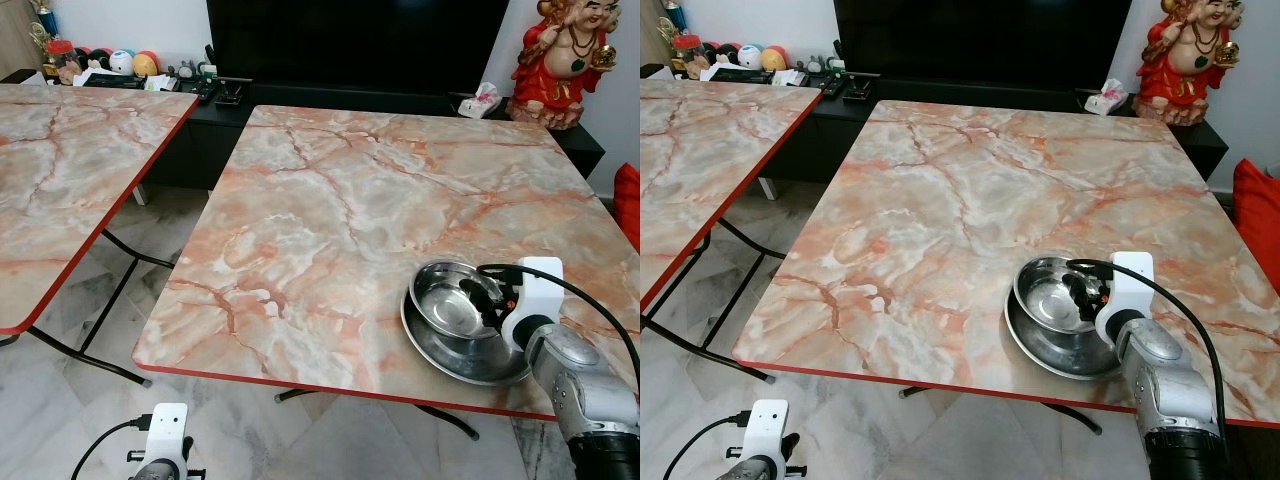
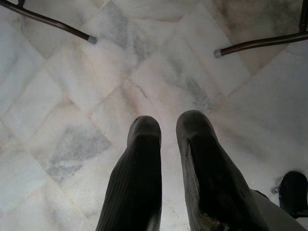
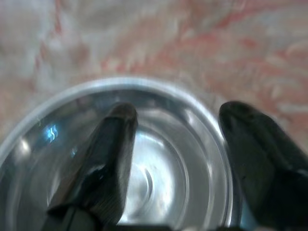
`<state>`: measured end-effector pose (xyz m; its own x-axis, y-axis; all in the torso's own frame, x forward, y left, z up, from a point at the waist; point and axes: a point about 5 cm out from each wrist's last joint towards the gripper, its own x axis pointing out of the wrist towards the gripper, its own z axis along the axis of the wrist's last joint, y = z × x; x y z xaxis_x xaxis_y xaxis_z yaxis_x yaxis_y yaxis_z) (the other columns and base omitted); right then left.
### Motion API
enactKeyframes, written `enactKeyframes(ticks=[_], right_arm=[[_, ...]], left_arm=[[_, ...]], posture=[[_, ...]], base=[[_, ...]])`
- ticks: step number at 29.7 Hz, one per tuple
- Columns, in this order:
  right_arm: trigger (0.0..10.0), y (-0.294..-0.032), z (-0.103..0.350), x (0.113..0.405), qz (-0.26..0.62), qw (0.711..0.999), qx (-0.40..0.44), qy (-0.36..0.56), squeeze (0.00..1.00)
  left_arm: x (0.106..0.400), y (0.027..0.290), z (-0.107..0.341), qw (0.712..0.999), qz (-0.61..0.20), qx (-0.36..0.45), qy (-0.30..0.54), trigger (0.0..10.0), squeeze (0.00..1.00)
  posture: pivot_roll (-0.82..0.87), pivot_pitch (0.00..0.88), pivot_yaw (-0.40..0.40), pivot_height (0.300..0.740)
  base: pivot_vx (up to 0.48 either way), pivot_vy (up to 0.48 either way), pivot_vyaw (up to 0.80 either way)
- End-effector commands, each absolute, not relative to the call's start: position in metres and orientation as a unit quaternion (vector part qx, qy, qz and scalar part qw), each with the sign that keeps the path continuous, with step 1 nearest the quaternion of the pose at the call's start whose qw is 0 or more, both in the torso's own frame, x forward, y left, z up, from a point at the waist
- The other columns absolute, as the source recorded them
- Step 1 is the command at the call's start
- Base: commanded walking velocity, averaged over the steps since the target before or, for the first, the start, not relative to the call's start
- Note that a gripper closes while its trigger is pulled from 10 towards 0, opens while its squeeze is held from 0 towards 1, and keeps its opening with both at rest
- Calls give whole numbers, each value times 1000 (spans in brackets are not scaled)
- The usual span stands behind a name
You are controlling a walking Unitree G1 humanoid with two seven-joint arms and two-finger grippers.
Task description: Setting the table
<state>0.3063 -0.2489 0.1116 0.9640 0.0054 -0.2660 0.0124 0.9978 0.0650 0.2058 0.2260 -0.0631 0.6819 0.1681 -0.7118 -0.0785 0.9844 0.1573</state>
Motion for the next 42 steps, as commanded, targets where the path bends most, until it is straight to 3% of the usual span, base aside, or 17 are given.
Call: enactKeyframes(ticks=[1,11,42], right_arm=[[10000,-253,138,311,-32,998,54,32,0],[10000,-217,123,294,-52,998,8,-42,0],[10000,-205,115,299,-86,991,28,-95,0]], left_arm=[[202,227,-66,910,69,52,406,10000,0],[203,228,-65,912,68,56,401,10000,0],[205,226,-64,915,68,43,396,10000,0]], posture=[[35,0,-39,740],[40,0,-33,740],[47,0,-30,740]], base=[[0,0,0],[0,0,0],[0,0,0]])
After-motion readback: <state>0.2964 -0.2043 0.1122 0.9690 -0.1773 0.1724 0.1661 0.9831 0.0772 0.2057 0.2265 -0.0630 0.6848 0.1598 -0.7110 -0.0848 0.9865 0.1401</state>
